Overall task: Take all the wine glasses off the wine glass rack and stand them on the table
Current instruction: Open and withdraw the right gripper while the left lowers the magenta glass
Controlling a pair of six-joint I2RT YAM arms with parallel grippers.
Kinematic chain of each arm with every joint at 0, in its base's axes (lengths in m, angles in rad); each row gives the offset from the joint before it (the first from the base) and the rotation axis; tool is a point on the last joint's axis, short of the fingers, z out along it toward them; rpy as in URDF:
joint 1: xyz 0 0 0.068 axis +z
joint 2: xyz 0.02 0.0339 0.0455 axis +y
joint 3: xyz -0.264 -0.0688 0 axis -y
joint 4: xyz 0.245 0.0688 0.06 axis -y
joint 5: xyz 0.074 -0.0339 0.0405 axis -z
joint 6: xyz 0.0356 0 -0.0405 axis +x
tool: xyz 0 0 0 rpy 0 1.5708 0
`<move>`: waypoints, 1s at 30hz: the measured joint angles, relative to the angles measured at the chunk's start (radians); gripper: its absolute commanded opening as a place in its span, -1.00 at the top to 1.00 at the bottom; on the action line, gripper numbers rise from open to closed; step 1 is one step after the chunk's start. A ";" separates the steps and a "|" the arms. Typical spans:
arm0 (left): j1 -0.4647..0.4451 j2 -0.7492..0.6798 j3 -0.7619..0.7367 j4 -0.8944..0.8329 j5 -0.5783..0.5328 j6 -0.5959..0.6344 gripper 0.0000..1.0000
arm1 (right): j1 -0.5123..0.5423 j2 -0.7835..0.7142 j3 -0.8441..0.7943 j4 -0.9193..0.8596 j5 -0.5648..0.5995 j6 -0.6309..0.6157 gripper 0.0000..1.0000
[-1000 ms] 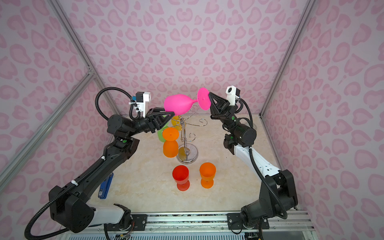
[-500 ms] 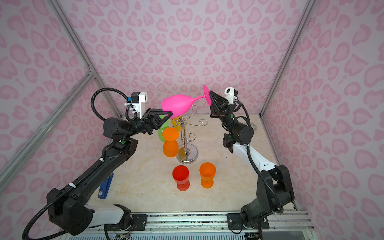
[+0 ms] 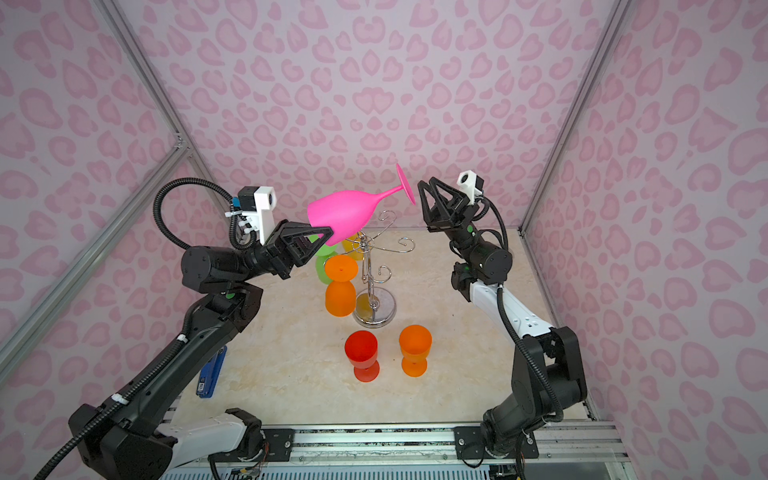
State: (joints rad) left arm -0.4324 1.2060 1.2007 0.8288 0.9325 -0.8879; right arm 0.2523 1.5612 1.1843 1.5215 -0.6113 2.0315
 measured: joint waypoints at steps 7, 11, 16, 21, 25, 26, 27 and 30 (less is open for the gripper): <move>0.000 -0.138 0.054 -0.352 -0.080 0.193 0.96 | -0.048 -0.069 -0.039 -0.117 -0.068 -0.122 0.27; 0.000 -0.226 0.144 -0.662 -0.188 0.352 0.97 | -0.065 -0.159 -0.048 -0.323 -0.125 -0.290 0.27; 0.000 -0.299 0.240 -1.009 -0.286 0.502 0.97 | -0.081 -0.292 -0.027 -0.724 -0.145 -0.612 0.26; 0.000 -0.337 0.333 -1.354 -0.341 0.638 0.97 | -0.108 -0.375 -0.001 -1.077 -0.119 -0.893 0.26; 0.000 -0.356 0.372 -1.574 -0.373 0.714 0.98 | -0.153 -0.391 -0.033 -1.199 -0.114 -0.972 0.26; 0.000 -0.363 0.377 -1.628 -0.381 0.730 0.98 | -0.163 -0.392 -0.045 -1.219 -0.114 -0.977 0.27; 0.000 -0.368 0.382 -1.668 -0.383 0.739 0.98 | -0.171 -0.394 -0.054 -1.230 -0.114 -0.981 0.27; 0.000 -0.383 0.407 -1.797 -0.383 0.776 0.98 | -0.192 -0.401 -0.077 -1.258 -0.115 -0.990 0.27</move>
State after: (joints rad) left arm -0.4328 0.8227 1.6073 -0.9680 0.5491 -0.1116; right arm 0.0608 1.1606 1.1069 0.2634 -0.7261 1.0412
